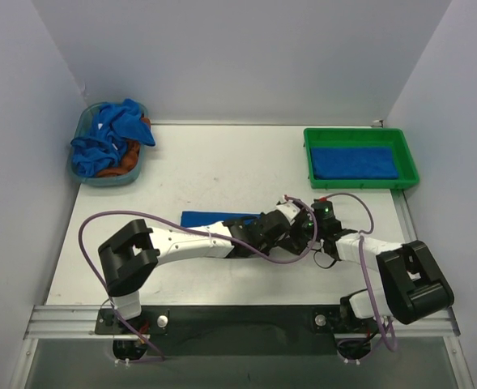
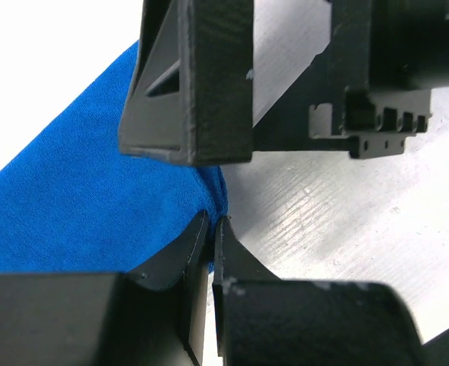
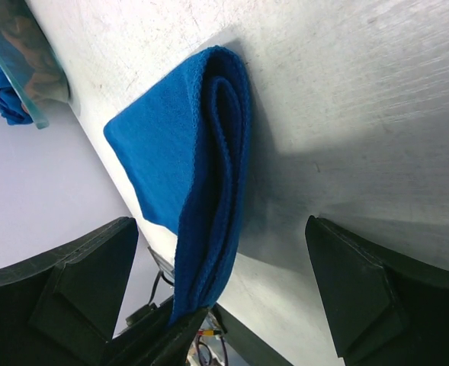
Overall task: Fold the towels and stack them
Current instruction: Neatly place the folded towel into the bin
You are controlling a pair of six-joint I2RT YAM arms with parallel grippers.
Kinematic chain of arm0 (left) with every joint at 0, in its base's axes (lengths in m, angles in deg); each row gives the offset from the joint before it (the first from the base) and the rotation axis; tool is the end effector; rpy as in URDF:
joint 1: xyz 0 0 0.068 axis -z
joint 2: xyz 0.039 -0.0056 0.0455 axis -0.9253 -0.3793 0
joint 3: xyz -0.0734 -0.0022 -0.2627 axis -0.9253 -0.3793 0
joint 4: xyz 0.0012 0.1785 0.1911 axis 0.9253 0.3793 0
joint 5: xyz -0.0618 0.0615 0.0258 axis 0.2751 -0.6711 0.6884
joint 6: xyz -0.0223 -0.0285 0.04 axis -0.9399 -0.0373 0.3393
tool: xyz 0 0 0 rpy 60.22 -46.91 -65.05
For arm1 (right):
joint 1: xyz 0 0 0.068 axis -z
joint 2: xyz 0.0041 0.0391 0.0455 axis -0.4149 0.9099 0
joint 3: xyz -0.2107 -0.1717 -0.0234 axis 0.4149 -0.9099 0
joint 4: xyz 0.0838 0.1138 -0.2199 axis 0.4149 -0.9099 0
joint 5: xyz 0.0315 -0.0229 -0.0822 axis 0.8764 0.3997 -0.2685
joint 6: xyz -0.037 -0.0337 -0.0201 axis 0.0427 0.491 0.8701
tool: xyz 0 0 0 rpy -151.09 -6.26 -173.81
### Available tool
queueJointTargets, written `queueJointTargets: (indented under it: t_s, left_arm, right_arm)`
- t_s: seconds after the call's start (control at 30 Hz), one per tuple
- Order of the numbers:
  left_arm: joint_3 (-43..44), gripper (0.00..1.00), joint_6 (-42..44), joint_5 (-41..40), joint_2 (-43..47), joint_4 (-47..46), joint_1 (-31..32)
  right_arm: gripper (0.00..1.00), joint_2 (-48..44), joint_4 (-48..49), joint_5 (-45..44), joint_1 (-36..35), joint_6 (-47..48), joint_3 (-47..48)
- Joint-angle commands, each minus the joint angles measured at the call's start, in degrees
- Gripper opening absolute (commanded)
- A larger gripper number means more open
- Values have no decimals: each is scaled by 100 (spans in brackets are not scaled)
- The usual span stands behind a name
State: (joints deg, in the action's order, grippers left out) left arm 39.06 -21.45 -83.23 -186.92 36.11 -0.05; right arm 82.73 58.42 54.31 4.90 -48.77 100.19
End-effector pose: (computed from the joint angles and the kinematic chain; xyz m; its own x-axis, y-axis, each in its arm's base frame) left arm 0.1590 -0.3526 0.2143 -0.5135 0.5091 -0.6907 0.6510 0.7556 0.0729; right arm 0.2191 0.0962 0.1465 -0.8108 0.5787 -0.0876 0.1887 0.4002 0.8968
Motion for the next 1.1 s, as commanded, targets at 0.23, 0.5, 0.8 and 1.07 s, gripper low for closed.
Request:
queueJointTargets:
  t_s: [0.23,0.5,0.8,1.07]
  left_arm:
    - [304,2,-169,3,13,-307,2]
    - [367,2,-283,126,-31,-316,28]
    - [524,11,-520,345,-198,-264,46]
    - [648,69,-924,433,381,290,-103]
  right_arm:
    - [96,373,-349,-447,-411,-216,114]
    - [75,1024,593,-693,-675,-507,43]
    - [10,1043,779,-746,-649,-483,-72]
    - [0,787,-951,-685,-315,941,963]
